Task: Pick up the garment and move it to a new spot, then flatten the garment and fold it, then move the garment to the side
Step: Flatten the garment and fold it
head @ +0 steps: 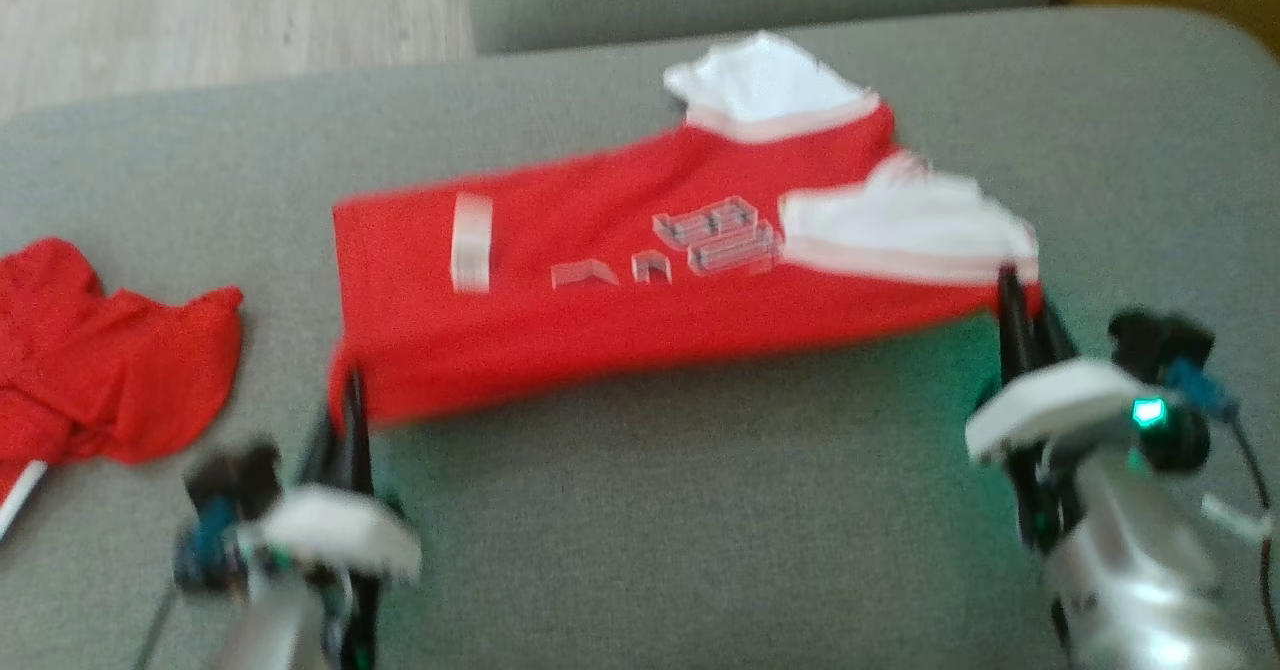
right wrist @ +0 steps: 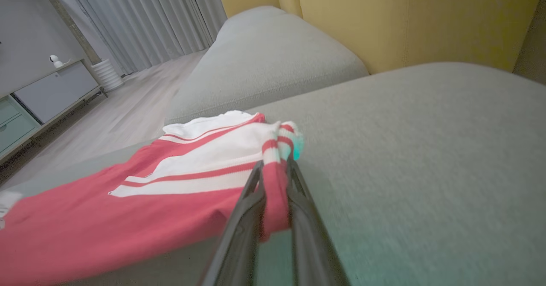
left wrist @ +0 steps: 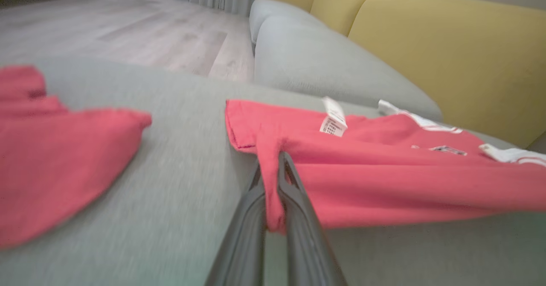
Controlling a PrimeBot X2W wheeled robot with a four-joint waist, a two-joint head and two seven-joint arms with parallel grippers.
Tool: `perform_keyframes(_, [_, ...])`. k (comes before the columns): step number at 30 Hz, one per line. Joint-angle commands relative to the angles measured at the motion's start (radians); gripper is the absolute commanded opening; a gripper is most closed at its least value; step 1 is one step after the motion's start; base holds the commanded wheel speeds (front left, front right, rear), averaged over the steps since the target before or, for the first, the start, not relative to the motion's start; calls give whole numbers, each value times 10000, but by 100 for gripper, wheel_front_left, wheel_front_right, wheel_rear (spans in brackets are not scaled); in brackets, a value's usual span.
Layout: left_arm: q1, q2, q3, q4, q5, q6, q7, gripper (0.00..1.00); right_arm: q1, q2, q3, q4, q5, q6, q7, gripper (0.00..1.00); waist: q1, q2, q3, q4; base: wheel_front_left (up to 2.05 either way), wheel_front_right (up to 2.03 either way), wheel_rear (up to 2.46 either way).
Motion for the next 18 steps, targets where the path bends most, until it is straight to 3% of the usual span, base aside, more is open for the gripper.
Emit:
perform_keyframes(1, [478, 153, 355, 13, -106, 20, -24, 0, 284, -155, 280, -97, 263, -7, -14, 0, 0, 0, -489, 22, 0, 0, 0])
perform_keyframes(5, [1346, -107, 226, 312, -297, 20, -24, 0, 1035, -265, 574, 11, 618, -7, -20, 0, 0, 0, -547, 65, 0, 0, 0])
perform_keyframes(6, [1484, -165, 202, 349, -325, 20, -24, 0, 1179, -291, 643, -4, 674, -7, -24, 14, 0, 0, -496, 80, 0, 0, 0])
perform_keyframes(7, [1578, -217, 195, 363, -352, 20, -24, 19, 1284, -322, 707, -40, 704, -7, -29, 61, 0, 0, -449, 94, 0, 0, 0])
perform_keyframes(8, [1631, -252, 206, 363, -329, 20, -24, 100, 1353, -365, 765, -88, 698, -7, -35, 100, 0, 0, -395, 106, 0, 0, 0])
perform_keyframes(13, [991, -228, 419, 37, 110, 20, -24, 100, 994, -613, 664, -697, 370, -7, -63, 100, 0, 0, 115, 190, 0, 0, 0])
perform_keyframes(18, [-813, 627, -374, 442, 126, 20, 116, 100, 113, -677, 831, -1073, -17, -7, -66, 100, 0, 0, 716, 194, 0, 0, 0])
